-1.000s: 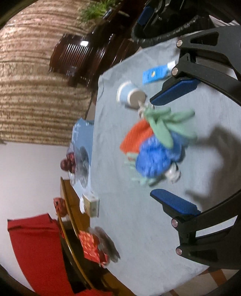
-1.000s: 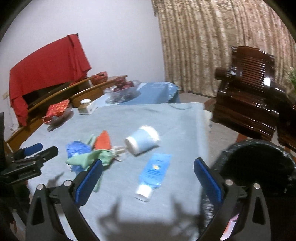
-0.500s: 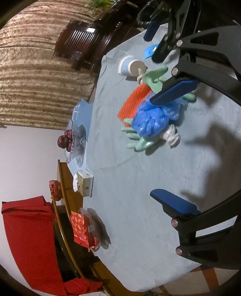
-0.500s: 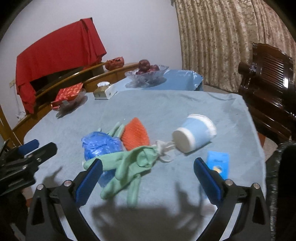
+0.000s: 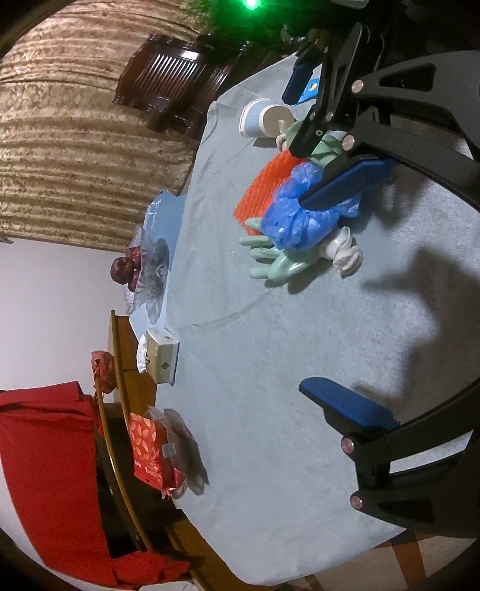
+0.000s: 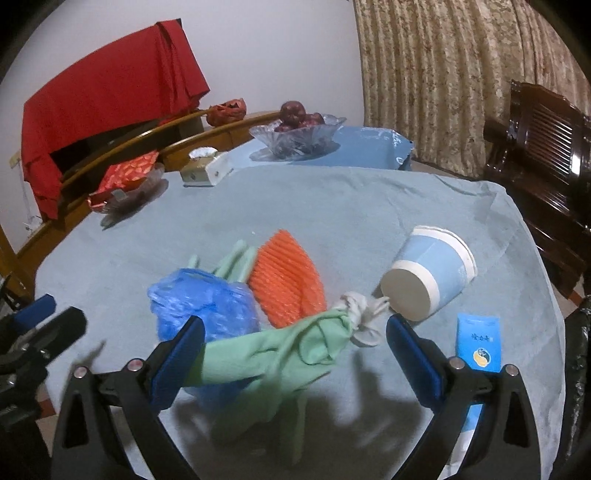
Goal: Collect trash
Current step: 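Close the right gripper on the green rubber glove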
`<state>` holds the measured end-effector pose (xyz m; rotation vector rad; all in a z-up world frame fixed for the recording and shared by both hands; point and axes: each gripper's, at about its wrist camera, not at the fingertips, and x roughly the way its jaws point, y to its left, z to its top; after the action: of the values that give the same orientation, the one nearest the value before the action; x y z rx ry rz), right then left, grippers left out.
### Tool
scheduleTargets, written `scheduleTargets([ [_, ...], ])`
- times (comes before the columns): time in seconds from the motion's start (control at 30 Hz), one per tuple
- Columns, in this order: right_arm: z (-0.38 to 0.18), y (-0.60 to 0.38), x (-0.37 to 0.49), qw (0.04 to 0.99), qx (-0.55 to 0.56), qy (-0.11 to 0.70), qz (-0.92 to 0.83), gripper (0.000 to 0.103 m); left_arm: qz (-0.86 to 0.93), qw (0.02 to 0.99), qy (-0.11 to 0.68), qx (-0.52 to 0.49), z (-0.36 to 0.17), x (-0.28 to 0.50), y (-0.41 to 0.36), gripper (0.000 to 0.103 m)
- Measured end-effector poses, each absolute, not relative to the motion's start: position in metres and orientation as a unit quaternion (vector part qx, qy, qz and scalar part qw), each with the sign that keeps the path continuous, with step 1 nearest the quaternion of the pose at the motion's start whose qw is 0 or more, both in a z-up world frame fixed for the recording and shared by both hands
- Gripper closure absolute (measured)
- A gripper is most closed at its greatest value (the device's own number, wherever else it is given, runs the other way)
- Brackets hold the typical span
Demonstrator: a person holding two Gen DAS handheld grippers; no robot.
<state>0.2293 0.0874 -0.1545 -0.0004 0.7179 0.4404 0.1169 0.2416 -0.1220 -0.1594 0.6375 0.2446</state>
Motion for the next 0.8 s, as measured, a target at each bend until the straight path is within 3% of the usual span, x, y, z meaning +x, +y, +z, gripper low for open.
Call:
scheduleTargets([
  [0.43, -0.17, 0.071, 0.226, 0.904, -0.016, 0.378, 0.2, 0.008, 0.114, 0.939, 0.316, -0.078, -0.127, 0.122, 0.236, 0.014],
  [0.6, -0.173, 0.079, 0.231, 0.897, -0.018, 0.385, 0.217, 0.017, 0.113, 0.938, 0.319, -0.079, -0.128, 0.123, 0.236, 0.014],
  [0.77, -0.179, 0.087, 0.236, 0.896, -0.016, 0.389, 0.216, 0.019, 0.113, 0.938, 0.318, -0.078, -0.129, 0.123, 0.236, 0.014],
  [0.8, -0.181, 0.089, 0.237, 0.893, -0.017, 0.391, 0.221, 0.026, 0.113, 0.938, 0.318, -0.078, -0.129, 0.123, 0.236, 0.014],
])
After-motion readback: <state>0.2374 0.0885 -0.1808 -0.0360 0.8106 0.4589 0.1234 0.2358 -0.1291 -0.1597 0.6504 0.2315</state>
